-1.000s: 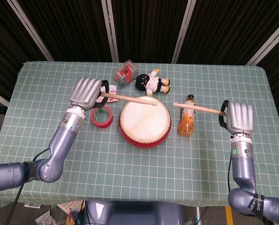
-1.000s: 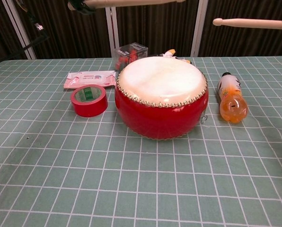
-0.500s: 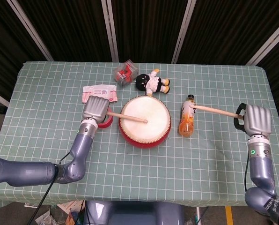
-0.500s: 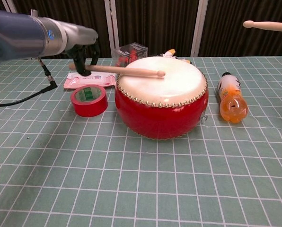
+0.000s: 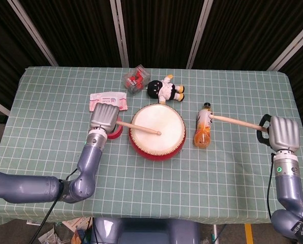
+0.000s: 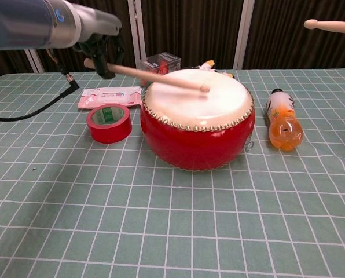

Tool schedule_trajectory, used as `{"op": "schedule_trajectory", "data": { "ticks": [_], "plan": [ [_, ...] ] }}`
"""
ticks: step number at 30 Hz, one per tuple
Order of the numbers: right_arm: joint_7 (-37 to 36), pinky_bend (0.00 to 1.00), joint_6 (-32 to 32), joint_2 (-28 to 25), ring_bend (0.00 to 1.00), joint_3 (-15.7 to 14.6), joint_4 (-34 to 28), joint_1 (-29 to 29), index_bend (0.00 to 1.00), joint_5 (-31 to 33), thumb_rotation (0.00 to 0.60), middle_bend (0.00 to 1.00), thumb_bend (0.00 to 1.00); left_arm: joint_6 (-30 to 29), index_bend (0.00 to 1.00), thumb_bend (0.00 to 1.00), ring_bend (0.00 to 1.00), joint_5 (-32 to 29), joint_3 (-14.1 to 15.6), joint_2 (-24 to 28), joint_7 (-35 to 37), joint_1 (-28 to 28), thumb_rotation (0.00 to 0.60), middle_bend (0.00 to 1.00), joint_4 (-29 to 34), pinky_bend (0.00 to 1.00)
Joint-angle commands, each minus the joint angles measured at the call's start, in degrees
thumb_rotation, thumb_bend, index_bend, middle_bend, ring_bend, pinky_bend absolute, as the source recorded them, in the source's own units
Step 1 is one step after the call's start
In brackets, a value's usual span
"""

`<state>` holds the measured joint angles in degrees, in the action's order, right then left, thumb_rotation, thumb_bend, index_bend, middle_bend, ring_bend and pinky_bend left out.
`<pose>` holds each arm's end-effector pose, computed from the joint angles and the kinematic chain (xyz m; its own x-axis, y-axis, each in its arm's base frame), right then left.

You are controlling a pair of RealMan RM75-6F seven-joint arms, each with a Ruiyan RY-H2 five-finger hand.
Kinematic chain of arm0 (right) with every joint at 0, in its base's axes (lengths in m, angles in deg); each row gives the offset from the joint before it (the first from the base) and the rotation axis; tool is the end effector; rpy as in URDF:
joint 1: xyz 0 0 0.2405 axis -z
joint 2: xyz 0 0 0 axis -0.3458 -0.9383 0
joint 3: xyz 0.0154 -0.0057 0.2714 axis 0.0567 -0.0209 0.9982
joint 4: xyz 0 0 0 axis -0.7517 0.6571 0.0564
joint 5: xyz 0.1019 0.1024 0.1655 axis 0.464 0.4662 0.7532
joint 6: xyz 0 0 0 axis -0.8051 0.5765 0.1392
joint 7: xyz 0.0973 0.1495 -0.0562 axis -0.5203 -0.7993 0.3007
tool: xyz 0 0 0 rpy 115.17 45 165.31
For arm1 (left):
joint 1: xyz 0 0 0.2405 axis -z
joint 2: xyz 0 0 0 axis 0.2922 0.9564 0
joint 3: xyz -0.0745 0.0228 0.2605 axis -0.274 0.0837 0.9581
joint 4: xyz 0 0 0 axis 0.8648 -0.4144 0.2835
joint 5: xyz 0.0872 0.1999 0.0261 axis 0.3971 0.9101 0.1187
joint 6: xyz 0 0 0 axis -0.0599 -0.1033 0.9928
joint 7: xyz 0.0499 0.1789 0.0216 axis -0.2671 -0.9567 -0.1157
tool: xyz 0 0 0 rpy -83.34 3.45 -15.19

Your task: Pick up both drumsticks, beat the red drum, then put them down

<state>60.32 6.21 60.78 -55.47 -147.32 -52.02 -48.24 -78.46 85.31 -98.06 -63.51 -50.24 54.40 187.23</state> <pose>-0.2521 -0.3741 0.1895 0.4696 -0.0515 0.8814 -0.8598 0.2002 0.4698 -0.0223 0.4430 0.0208 0.6272 0.2206 0.7470 0.7787 -0.1966 -0.5958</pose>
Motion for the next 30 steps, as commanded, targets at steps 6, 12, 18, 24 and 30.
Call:
{"op": "schedule_trajectory", "data": {
  "ticks": [6, 12, 18, 24, 30],
  "plan": [
    [-2.17, 1.00, 2.72, -3.00, 1.00, -8.27, -4.40, 7.12, 1.00, -14.31, 0.600, 1.00, 0.56, -7.83, 0.77, 0.59, 1.00, 19.64, 7.82, 9.24, 10.93, -13.13, 0.600, 1.00, 21.12, 1.00],
    [-0.53, 0.94, 2.75, -0.86, 1.00, -14.19, -3.23, 10.86, 1.00, -21.48, 0.600, 1.00, 0.56, -9.70, 0.76, 0.59, 1.00, 28.28, 15.11, 8.82, 12.85, -19.20, 0.600, 1.00, 23.64, 1.00],
    [0.87, 0.93, 1.91, 2.13, 1.00, -16.74, -1.54, 12.79, 1.00, -23.50, 0.600, 1.00, 0.56, -10.14, 0.76, 0.58, 1.00, 30.99, 18.97, 4.78, 12.05, -22.46, 0.600, 1.00, 20.72, 1.00],
    [1.91, 0.93, 1.06, 4.63, 1.00, -17.61, 0.87, 13.88, 1.00, -23.58, 0.600, 1.00, 0.56, -9.49, 0.75, 0.58, 1.00, 30.95, 20.52, 0.06, 11.48, -24.67, 0.600, 1.00, 15.90, 1.00],
    [3.55, 0.93, -0.33, 6.89, 1.00, -16.95, 3.14, 13.73, 1.00, -22.40, 0.600, 1.00, 0.56, -8.61, 0.73, 0.56, 1.00, 30.09, 19.40, -5.68, 10.81, -25.92, 0.600, 1.00, 8.95, 1.00]
  ]
}}
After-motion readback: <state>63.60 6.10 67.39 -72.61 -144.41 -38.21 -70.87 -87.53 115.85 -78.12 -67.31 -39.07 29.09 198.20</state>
